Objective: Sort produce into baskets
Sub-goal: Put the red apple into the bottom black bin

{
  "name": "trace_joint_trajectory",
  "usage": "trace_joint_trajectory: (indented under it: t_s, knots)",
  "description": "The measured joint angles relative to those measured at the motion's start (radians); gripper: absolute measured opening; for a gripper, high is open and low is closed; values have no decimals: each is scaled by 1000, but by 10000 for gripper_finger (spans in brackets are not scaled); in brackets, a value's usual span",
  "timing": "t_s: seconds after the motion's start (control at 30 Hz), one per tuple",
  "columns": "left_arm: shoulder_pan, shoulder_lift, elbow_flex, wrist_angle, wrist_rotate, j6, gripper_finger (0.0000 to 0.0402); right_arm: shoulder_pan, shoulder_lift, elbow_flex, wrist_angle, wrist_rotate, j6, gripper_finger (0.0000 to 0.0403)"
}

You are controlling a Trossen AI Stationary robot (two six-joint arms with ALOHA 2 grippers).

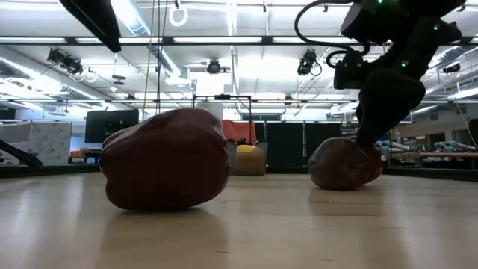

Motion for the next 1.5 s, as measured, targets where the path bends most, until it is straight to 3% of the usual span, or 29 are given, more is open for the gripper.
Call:
trace_joint_trajectory:
  t_s: [0.13,0.27,0.4,0.57,0.67,0.87,1.07,1.17,1.3,1.5]
  knots:
    - [24,0,0,23,2,-4,391,-22,0,-9,8,-2,11,363]
    - [22,0,0,20,-16,-5,391,-33,-1,-9,12,-22,15,317]
    - [-11,-5,0,21,-216,-33,391,-33,-1,-3,12,-26,28,295]
    - [-18,-10,0,31,-258,-25,391,-5,-1,31,162,-53,-18,295]
    - [-14,-9,0,120,-302,72,391,33,-1,36,393,-57,-115,299]
    - [-8,-9,0,381,-387,478,391,112,0,36,724,-129,-297,302]
    - [31,-9,0,656,-382,761,391,181,0,36,823,-109,-496,308]
    - [61,-9,0,765,-275,847,391,212,0,36,852,-37,-575,310]
    - [104,-5,0,838,-123,880,391,237,0,36,890,45,-620,310]
    - [147,27,0,868,-136,890,391,252,0,36,911,46,-638,311]
